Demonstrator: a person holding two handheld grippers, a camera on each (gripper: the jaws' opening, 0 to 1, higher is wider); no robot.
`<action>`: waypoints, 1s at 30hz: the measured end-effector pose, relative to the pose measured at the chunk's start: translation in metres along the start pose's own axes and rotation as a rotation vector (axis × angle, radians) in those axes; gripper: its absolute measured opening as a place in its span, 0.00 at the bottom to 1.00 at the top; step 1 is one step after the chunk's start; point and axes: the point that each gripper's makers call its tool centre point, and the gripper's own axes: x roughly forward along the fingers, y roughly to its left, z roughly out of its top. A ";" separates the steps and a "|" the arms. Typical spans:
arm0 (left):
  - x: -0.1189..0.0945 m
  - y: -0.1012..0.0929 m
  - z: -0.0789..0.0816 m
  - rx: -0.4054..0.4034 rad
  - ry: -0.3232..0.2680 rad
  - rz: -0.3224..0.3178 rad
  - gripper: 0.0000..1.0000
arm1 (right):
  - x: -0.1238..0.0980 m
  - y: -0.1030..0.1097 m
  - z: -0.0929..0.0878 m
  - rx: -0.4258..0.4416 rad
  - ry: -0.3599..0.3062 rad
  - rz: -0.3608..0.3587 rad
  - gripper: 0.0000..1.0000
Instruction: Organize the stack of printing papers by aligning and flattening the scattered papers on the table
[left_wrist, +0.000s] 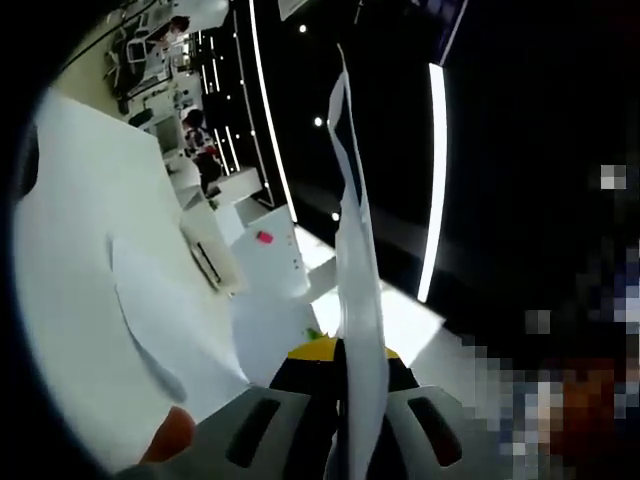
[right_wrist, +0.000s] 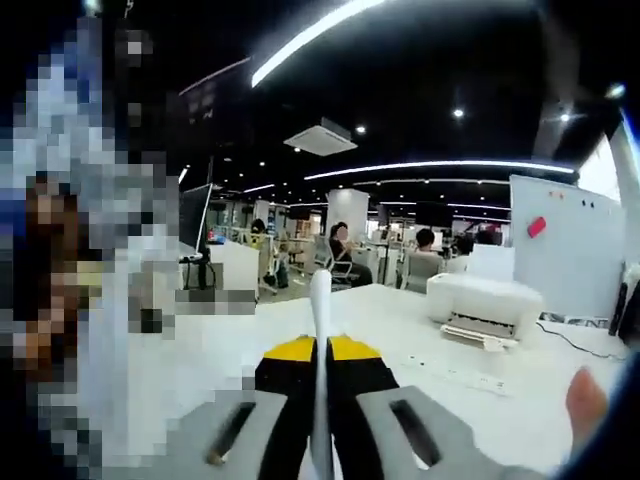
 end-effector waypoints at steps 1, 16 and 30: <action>0.000 0.001 -0.001 -0.001 -0.001 0.002 0.06 | -0.002 0.003 0.004 -0.004 -0.006 0.007 0.00; 0.004 0.006 -0.008 -0.017 0.007 -0.003 0.06 | -0.048 0.066 0.113 -0.062 -0.157 0.145 0.00; 0.008 0.011 -0.014 -0.019 0.019 0.004 0.06 | -0.086 0.120 0.156 -0.103 -0.227 0.239 0.00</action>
